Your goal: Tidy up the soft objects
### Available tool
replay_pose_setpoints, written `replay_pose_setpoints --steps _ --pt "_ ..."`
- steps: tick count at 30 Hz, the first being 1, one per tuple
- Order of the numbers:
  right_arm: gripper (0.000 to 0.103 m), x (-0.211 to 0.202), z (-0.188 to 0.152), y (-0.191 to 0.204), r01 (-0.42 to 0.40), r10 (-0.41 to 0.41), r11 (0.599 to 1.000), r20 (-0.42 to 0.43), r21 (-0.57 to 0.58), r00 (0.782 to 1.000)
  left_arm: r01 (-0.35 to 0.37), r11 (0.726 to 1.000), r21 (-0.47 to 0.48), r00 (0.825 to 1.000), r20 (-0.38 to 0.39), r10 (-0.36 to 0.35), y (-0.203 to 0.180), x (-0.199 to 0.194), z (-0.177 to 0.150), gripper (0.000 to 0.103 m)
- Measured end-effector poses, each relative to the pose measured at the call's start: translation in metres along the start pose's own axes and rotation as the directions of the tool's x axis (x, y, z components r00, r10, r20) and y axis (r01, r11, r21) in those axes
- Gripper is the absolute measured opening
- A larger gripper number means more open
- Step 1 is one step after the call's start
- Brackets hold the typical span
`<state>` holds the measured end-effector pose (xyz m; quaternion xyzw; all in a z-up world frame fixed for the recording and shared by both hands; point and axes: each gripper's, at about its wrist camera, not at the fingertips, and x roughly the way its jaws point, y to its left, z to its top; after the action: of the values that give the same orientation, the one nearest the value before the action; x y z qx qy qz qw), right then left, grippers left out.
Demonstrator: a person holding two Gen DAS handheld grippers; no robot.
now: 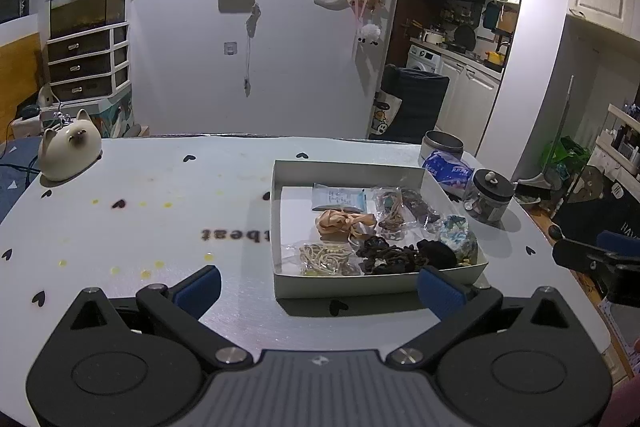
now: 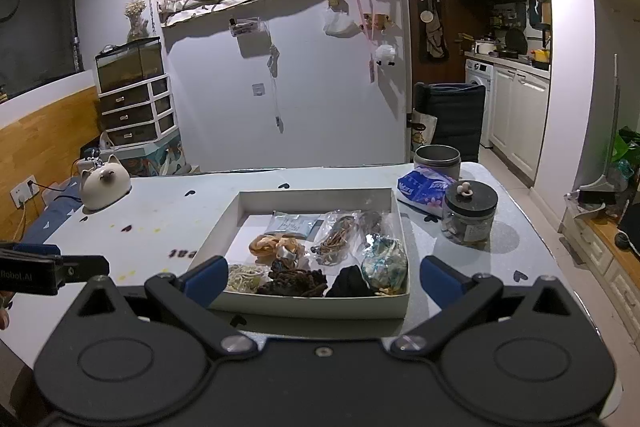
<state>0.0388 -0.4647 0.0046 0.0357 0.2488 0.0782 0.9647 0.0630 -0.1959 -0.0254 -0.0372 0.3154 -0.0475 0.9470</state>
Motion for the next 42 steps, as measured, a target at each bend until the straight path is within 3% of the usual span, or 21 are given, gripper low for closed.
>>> replay_pose_setpoints --steps 42 --pt "0.103 -0.0024 -0.0014 0.0009 -0.005 0.005 1.000 -0.002 -0.004 1.000 -0.013 1.000 -0.006 1.000 0.007 0.013 -0.0018 -0.0062 -0.0012 0.103"
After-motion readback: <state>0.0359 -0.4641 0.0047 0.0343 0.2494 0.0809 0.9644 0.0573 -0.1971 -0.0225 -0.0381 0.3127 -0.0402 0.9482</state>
